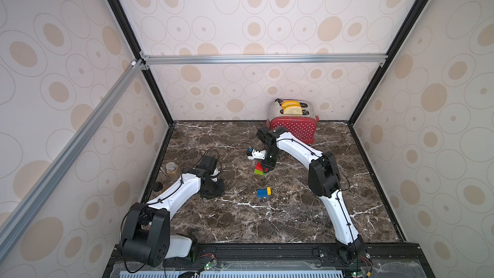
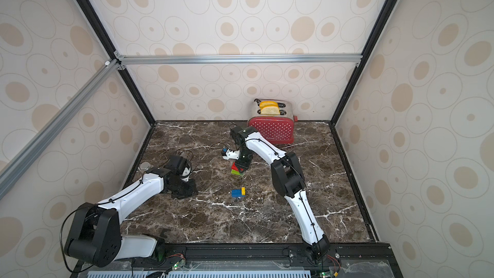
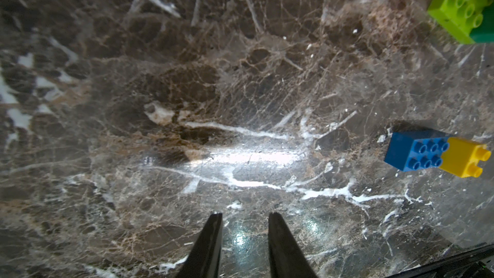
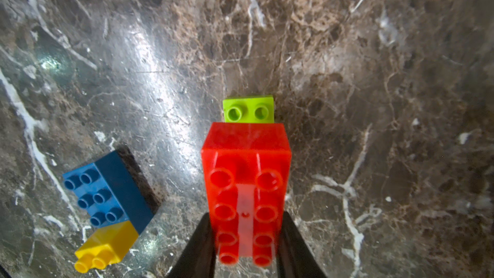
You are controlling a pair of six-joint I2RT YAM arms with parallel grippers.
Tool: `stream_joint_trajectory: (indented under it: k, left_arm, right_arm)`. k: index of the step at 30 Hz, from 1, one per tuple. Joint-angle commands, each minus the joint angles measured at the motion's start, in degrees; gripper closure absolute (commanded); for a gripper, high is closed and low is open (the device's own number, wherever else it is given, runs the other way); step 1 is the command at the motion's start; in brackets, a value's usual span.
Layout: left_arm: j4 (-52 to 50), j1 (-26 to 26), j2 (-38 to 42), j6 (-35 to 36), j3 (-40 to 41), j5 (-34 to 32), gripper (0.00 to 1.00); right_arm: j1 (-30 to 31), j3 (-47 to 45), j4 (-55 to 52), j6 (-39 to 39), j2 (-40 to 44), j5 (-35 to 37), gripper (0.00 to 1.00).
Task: Assemble the number 5 with lego
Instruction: Assemble the lego brick with the lego brick.
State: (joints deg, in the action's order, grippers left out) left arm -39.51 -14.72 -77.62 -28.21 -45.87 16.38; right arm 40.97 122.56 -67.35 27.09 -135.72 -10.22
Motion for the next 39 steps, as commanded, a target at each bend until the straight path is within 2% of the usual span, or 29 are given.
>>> stream_joint_trajectory:
  k: [1, 8, 14, 23, 39]
  left_arm:
    - [-0.05, 0.34, -0.51, 0.72, -0.28, -0.30, 0.68]
    - [-0.05, 0.30, -0.03, 0.77, -0.19, -0.20, 0.68]
    - [0.05, 0.35, 0.07, 0.56, -0.10, 0.11, 0.68]
    - [-0.31, 0.32, 1.20, 0.52, 0.18, 0.01, 0.68]
    - [-0.22, 0.29, 1.16, 0.52, 0.21, 0.17, 0.68]
  right_arm:
    - [1.32, -2.39, -2.47, -0.02, -0.49, -2.96, 0.69]
    - [1.73, -2.29, -1.82, -1.91, 1.13, 3.37, 0.69]
    - [1.89, -0.53, -2.05, -2.72, 0.84, 5.09, 0.69]
    - [2.45, 1.66, -1.71, -3.80, -2.05, 6.16, 0.69]
    - [3.21, 2.92, -0.95, -1.54, -2.22, 5.66, 0.68]
